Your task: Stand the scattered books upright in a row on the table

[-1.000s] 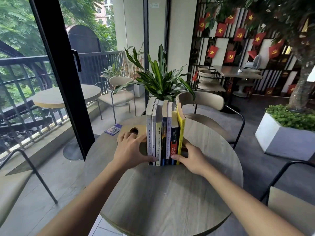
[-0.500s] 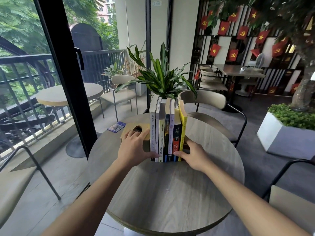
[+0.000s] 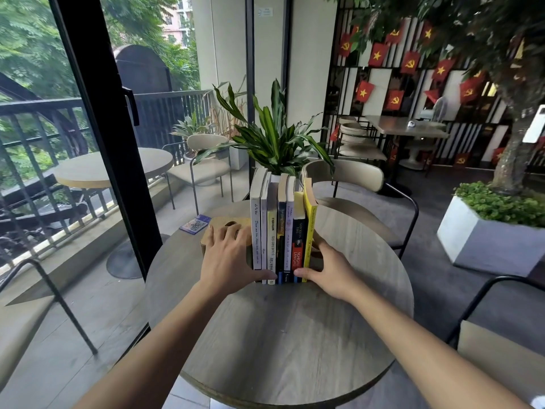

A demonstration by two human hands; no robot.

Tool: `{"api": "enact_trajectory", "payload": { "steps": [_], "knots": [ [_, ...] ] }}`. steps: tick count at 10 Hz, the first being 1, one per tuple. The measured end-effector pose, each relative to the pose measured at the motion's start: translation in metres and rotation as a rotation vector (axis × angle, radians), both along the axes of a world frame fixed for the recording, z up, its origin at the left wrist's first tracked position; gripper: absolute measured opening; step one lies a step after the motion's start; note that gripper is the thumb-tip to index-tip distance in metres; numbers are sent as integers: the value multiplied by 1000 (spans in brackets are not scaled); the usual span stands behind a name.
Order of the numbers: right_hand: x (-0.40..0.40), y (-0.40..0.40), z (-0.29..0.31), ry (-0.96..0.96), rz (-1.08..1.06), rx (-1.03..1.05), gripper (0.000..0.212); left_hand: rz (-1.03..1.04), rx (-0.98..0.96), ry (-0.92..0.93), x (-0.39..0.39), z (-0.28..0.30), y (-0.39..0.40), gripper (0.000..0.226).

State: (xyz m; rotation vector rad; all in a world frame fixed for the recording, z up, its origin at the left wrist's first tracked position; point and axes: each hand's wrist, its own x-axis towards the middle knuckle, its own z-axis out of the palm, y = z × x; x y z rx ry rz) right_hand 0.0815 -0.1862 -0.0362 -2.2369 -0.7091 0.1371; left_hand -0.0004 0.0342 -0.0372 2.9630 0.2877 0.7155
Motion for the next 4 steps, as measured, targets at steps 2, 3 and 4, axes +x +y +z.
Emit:
{"api": "enact_trajectory", "payload": {
  "steps": [2, 3, 4],
  "knots": [
    [4, -4, -5, -5, 3, 2, 92, 0, 5, -18, -2, 0, 5, 122],
    [1, -6, -6, -47, -26, -45, 101, -11, 4, -46, -4, 0, 5, 121],
    [-3, -6, -2, -157, -88, -123, 104, -15, 5, -54, -4, 1, 5, 121]
  ]
}}
